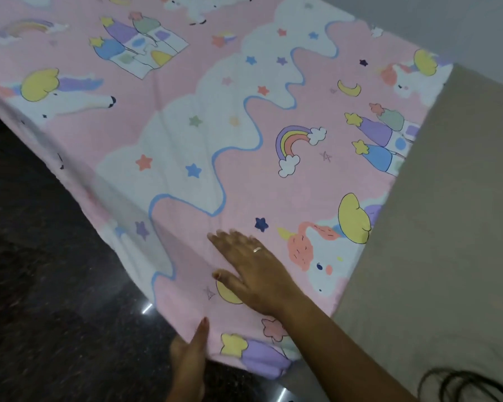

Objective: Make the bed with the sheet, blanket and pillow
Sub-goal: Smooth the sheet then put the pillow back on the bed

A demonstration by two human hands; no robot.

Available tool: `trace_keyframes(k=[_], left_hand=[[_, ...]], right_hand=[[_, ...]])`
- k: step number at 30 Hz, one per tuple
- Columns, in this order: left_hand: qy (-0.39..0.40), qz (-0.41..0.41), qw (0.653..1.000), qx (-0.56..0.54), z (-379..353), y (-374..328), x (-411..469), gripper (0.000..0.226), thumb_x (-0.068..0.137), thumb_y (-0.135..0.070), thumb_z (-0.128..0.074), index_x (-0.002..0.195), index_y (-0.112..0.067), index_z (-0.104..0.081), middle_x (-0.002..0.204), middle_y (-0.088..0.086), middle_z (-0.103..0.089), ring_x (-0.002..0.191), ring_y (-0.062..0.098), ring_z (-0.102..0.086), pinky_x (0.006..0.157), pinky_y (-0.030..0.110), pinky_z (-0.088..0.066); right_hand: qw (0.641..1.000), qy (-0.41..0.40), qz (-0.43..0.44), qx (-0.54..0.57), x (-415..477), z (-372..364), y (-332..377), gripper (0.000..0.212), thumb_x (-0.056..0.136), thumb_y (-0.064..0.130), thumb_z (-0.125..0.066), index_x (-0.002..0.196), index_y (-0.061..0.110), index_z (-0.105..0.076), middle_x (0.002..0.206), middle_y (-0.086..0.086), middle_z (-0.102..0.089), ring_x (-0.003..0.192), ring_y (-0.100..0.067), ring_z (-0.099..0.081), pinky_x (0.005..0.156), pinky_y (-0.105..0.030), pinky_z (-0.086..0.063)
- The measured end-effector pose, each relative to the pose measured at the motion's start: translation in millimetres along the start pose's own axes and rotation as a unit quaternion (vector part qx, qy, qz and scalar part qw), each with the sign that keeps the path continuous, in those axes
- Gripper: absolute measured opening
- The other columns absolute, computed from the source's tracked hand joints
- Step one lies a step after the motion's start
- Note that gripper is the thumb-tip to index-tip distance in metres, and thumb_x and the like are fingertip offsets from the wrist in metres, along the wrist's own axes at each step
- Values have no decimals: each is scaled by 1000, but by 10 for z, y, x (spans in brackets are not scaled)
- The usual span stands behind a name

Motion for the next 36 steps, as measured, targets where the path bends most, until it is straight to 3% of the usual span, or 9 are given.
trace_keyframes(k=[3, 7, 11, 16, 19, 22, 26, 31, 36], left_hand=[[7, -31, 999, 29, 195, -71, -6, 24, 83, -2, -67, 106, 6, -61, 87, 13, -63, 95, 30, -59, 88, 34, -43], [-10, -25, 998, 61, 268, 49, 131, 10, 84, -3, -68, 90, 1, -62, 90, 15, -62, 90, 27, -57, 83, 35, -45], [-65, 25, 995, 78, 339, 280, 335, 34, 82, 5, -65, 64, -9, -40, 64, 12, -50, 68, 21, -47, 55, 29, -45], [-35, 34, 995, 90, 176, 223, 291, 29, 82, 12, -61, 92, -11, -46, 89, 15, -54, 76, 19, -47, 68, 29, -40], [0, -15, 999, 45, -20, -86, 199, 24, 91, 0, -55, 111, -9, -46, 107, 16, -54, 88, 21, -49, 77, 30, -40], [27, -68, 997, 31, -233, -547, 58, 25, 96, -15, -50, 121, -13, -44, 112, 6, -51, 87, 16, -49, 74, 27, -40], [43, -183, 980, 59, -408, -1017, 89, 52, 95, -19, -55, 140, -25, -31, 134, -5, -39, 116, 16, -46, 100, 37, -42], [25, -378, 857, 349, -341, -1269, 300, 56, 92, -39, -44, 145, -35, -30, 159, -1, -7, 142, 21, -9, 114, 41, -16], [26, -381, 726, 573, 6, -1776, 429, 56, 91, -37, -24, 146, -43, -23, 160, -3, 2, 146, 23, 1, 112, 46, -24]], right_hand=[[997, -60, -56, -10, 85, 136, -155, 70, 90, 65, -12, 151, 31, -16, 158, 8, -17, 147, -13, -11, 116, -25, 0], [980, -69, -158, -101, 62, 53, -458, 76, 87, 67, 7, 151, 32, -18, 159, 5, -16, 147, -18, -14, 117, -41, -10], [971, -102, -164, -141, 78, -190, -279, 62, 97, 55, -13, 147, 25, -34, 152, -2, -36, 139, -26, -34, 113, -49, -21], [987, -49, 7, -153, 135, -412, 147, 64, 92, 57, -28, 146, 23, -36, 152, -1, -36, 142, -25, -29, 112, -50, -11], [989, 3, 135, -60, 183, -227, 161, 60, 94, 50, -33, 148, 24, -30, 153, 0, -34, 143, -18, -26, 117, -36, -8], [994, -107, 0, -9, 221, 69, -269, 61, 92, 48, -31, 147, 22, -34, 152, 1, -34, 141, -17, -25, 117, -32, -12], [945, -123, -275, -126, 81, 106, -838, 73, 87, 60, -5, 150, 28, -23, 158, -1, -21, 146, -26, -17, 116, -45, -13], [975, -120, -130, -134, 389, -293, 18, 58, 90, 52, -32, 141, 26, -45, 146, -1, -45, 134, -28, -42, 109, -49, -30], [991, -53, 112, -50, 722, -138, 472, 49, 92, 31, -39, 140, 21, -44, 141, 0, -50, 129, -21, -48, 108, -35, -37]])
Point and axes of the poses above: each hand's wrist, its own x-axis towards the middle knuckle, its own z-axis out of the back of the hand, y = z × x, the point moved 1 cm from there along x, towards the middle knuckle
